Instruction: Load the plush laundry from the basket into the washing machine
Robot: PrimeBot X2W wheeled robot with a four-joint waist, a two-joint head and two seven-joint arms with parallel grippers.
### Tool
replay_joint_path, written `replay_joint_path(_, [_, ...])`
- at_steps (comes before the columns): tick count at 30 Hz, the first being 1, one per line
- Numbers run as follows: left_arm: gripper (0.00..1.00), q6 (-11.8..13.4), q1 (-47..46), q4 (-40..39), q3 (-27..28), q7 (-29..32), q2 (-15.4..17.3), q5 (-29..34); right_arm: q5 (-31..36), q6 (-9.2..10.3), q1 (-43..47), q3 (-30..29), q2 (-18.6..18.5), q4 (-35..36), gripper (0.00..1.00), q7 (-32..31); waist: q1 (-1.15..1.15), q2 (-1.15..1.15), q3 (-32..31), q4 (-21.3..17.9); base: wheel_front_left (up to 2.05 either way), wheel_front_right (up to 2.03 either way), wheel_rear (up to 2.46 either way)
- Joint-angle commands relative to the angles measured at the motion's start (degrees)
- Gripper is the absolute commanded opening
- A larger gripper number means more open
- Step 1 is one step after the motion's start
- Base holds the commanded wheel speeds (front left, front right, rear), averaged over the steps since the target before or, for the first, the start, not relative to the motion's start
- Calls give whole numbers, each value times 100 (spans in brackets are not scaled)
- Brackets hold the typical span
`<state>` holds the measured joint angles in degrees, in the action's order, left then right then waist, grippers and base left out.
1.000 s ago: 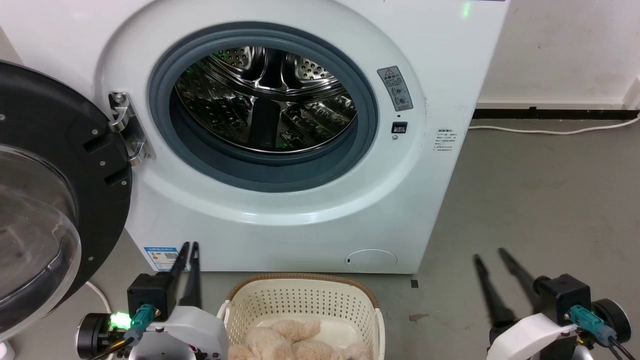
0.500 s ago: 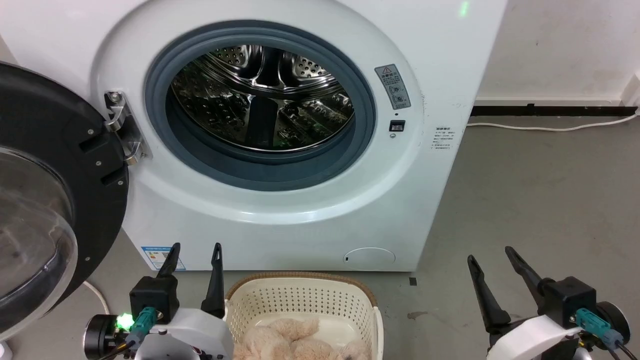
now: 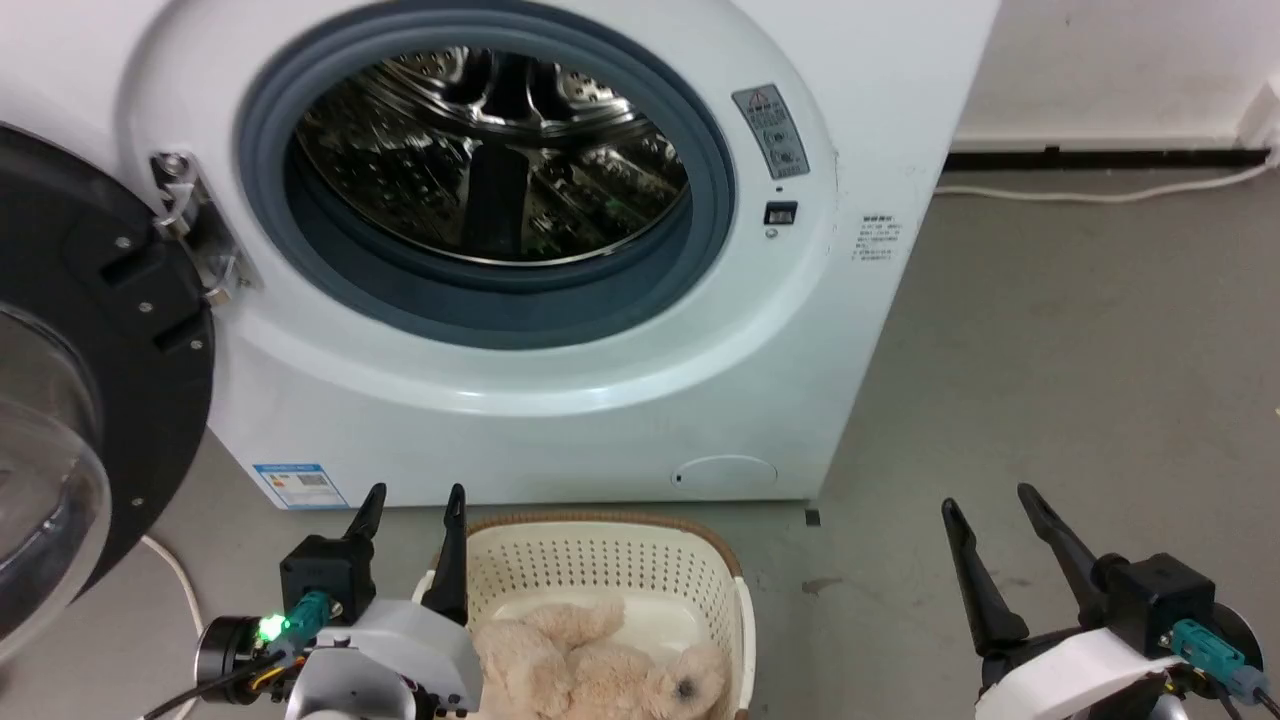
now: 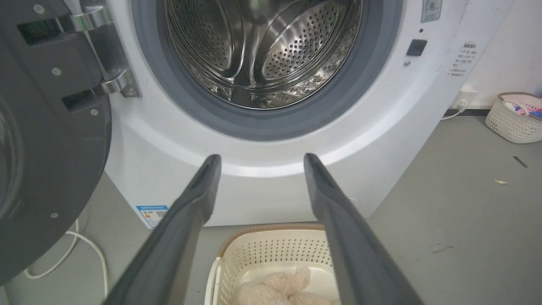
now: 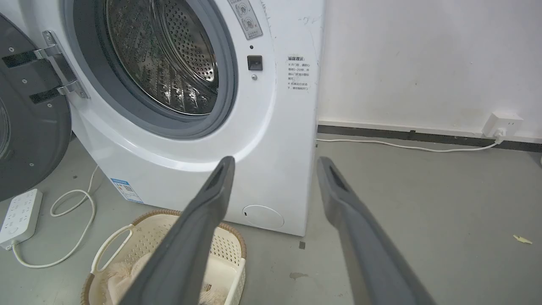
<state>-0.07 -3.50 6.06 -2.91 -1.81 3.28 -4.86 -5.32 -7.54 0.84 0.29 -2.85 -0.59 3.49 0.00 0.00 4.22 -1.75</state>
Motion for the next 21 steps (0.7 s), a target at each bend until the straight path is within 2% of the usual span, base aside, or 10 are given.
replay_joint_path(1, [100,-33,-163,134,-13,32,41,-107,-87,1,-52,-3,-1,48,100,65,0,0,133,-51,0,0,0])
replay_joint_path(21, [100,-163,-1216,1508,-343,978,264,-455,-444,2,-466,35,-1,404,100,292,0,0,1228,-338,0,0,0])
